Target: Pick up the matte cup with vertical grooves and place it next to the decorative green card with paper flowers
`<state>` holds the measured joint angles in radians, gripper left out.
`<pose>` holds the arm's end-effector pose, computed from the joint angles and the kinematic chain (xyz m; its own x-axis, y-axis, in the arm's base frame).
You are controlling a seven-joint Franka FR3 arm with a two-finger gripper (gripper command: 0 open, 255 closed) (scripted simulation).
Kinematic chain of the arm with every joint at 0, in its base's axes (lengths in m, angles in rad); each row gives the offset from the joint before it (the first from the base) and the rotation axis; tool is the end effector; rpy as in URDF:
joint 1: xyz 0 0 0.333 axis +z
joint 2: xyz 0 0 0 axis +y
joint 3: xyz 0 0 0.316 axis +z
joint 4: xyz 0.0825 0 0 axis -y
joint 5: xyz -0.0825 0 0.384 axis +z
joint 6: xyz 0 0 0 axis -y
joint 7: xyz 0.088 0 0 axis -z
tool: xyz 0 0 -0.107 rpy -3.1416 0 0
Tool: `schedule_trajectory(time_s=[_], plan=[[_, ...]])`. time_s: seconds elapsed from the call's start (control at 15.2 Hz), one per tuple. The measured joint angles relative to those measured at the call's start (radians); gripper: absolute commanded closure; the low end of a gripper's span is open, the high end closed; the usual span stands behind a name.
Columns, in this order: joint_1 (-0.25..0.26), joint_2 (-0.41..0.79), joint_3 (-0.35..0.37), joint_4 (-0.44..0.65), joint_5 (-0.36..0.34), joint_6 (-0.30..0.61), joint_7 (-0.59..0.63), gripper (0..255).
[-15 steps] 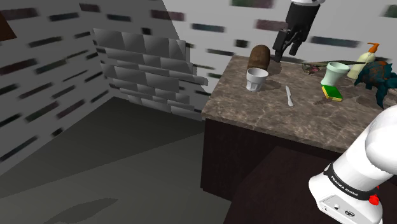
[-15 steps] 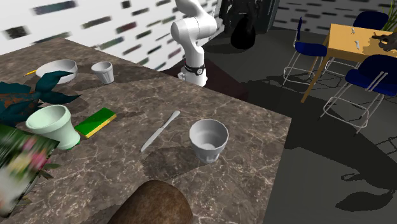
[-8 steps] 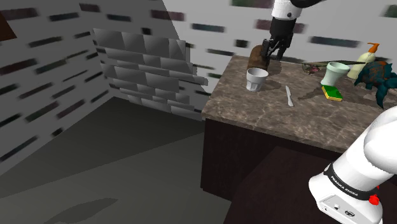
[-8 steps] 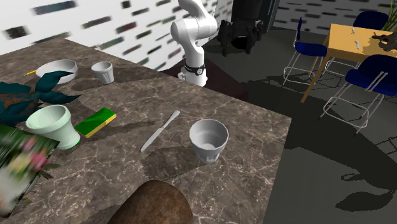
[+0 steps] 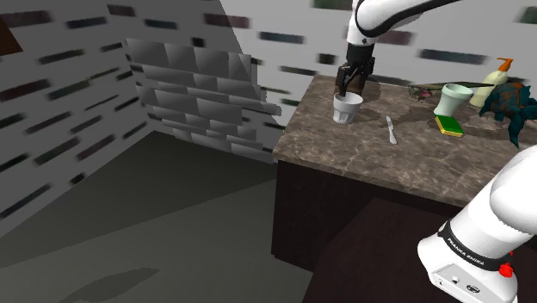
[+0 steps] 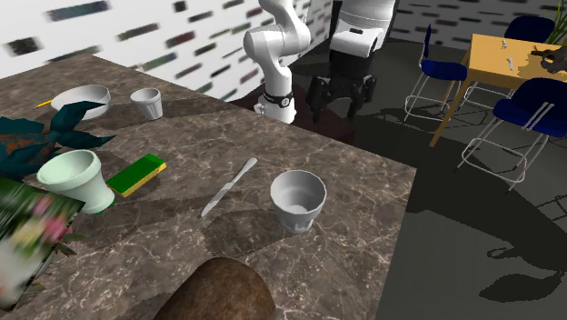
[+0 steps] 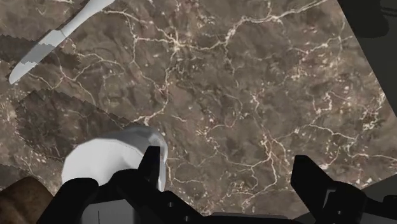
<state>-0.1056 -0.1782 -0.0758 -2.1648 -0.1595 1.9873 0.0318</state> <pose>0.4881 -0.1009 0.4724 0.9892 -0.1468 0.0006 -0.1456 -0.9805 0.1320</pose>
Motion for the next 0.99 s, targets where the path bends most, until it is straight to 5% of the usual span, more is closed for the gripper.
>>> schedule_trajectory(time_s=[0.66, 0.99], plan=[[-0.049, 0.365, -0.048, 0.255, -0.015, 0.093, -0.044, 0], [-0.057, 0.413, -0.053, 0.257, -0.016, 0.137, -0.045, 0]])
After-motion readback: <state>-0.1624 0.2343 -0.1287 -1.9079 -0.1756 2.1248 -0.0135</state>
